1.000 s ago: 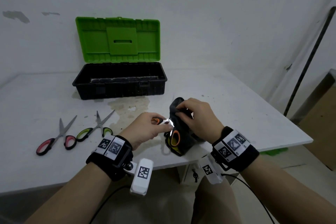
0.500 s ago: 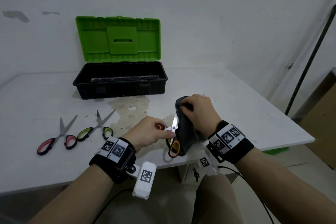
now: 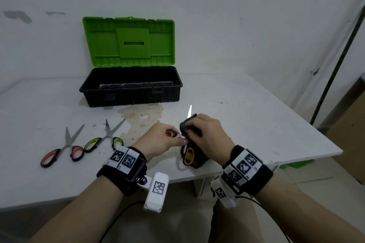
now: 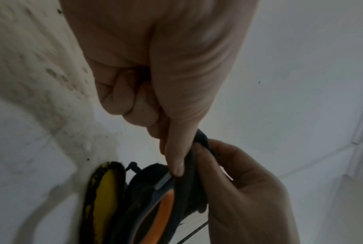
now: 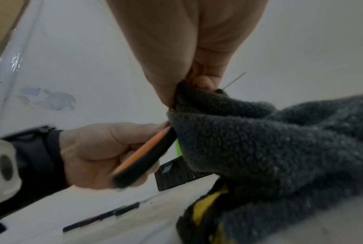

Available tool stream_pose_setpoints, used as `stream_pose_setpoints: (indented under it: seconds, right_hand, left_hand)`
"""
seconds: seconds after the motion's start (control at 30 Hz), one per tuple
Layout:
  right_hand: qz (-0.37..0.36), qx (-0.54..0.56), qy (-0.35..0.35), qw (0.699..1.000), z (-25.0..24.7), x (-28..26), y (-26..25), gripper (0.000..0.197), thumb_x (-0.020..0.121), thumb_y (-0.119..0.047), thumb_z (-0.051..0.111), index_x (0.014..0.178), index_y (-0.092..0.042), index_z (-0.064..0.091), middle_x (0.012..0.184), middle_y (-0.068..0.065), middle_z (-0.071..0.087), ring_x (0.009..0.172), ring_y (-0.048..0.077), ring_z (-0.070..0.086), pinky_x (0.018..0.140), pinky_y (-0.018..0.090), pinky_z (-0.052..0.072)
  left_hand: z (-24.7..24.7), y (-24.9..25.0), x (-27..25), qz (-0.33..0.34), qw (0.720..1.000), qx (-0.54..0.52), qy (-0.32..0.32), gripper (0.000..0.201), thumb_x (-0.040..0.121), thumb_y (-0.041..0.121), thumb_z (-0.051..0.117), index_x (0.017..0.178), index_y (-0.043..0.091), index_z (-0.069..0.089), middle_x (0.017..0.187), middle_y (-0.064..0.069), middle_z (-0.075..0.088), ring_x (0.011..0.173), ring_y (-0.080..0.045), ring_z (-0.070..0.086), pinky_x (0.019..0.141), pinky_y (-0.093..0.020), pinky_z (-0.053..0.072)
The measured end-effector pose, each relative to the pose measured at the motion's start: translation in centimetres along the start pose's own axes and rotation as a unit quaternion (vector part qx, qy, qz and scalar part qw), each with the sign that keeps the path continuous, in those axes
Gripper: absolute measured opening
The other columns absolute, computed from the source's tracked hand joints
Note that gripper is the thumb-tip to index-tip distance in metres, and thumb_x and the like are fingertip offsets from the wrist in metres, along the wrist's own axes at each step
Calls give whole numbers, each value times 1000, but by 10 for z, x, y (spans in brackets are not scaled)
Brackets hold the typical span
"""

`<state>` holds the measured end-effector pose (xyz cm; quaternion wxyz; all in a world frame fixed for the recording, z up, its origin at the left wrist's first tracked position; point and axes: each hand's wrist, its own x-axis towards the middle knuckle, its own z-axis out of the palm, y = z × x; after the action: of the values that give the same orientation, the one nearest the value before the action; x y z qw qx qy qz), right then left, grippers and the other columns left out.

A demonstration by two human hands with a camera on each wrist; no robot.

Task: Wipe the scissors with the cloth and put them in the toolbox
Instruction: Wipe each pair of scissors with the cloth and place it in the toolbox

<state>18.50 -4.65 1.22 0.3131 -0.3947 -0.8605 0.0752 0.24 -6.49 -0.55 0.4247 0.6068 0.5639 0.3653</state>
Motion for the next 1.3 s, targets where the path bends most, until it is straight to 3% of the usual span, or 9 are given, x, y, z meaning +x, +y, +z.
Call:
stream_pose_setpoints:
  seconds: [0.07,0.2,0.3,0.47,0.6,0.87,1.07,1.17,1.3]
  right_hand:
    - [50,-4,37,998,-3,10,6,14,89,-18,64,101,-13,71,97,1,64,84,11,56,72,9,32]
    - [155,-29,95,983,-13,24,22,15,91,-21,60,102,-16,70,97,-1,65,86,12,55,69,11,28]
    - [114,-17,168,979,-22,13,22,9,89,-18,65,96,-15,70,90,-1,67,81,12,56,72,15,32]
    - [23,7,90,996,-4,-9,7,13,84,-13,72,97,-12,71,91,0,65,79,6,54,74,4,34]
    - [15,15,70,997,4,-6,9,14,86,-16,70,99,-12,72,91,0,65,79,5,54,73,2,34]
    - [147,-9,148,978,-15,10,44,9,89,-21,65,93,-15,71,89,-1,69,84,17,61,74,19,37]
    - [182,32,211,960,-34,11,56,6,87,-25,68,90,-21,71,90,-6,71,78,13,63,78,31,50]
    - [185,47,204,960,-32,8,57,6,87,-25,68,91,-21,71,92,-7,71,78,13,63,79,33,51]
    - [186,60,195,961,-26,6,56,5,87,-25,67,90,-21,71,93,-10,70,78,10,62,78,34,52]
  left_hand:
    - [1,-1,-1,-4,1000,7,-14,25,74,34,87,70,17,69,62,5,48,58,-8,42,57,-24,35]
    - [2,-3,-1,-16,1000,-14,8,31,77,35,84,75,10,67,58,6,44,51,-8,40,51,-21,33]
    - [-3,-6,3,-40,996,-71,46,32,80,30,83,77,6,62,54,4,40,47,-11,34,47,-23,29]
    - [0,-5,8,-21,994,-87,56,37,81,27,83,72,6,54,60,-4,32,48,-14,28,44,-24,24]
    - [5,-5,8,-5,997,-60,46,47,79,28,84,78,-10,57,62,-6,39,48,-11,34,47,-22,27]
    - [1,-10,2,-40,996,-68,43,40,81,32,82,81,-3,64,57,3,40,48,-11,35,48,-23,29]
    - [-10,-7,-4,-97,980,-169,31,27,92,6,66,116,13,57,59,3,48,45,-9,35,42,-22,29]
    - [-14,-6,-5,-96,975,-197,34,25,92,1,63,113,10,53,52,6,45,45,-10,29,40,-21,24]
    - [-17,-5,-7,-85,971,-225,17,9,99,16,60,93,12,55,57,3,39,45,-10,23,40,-20,17]
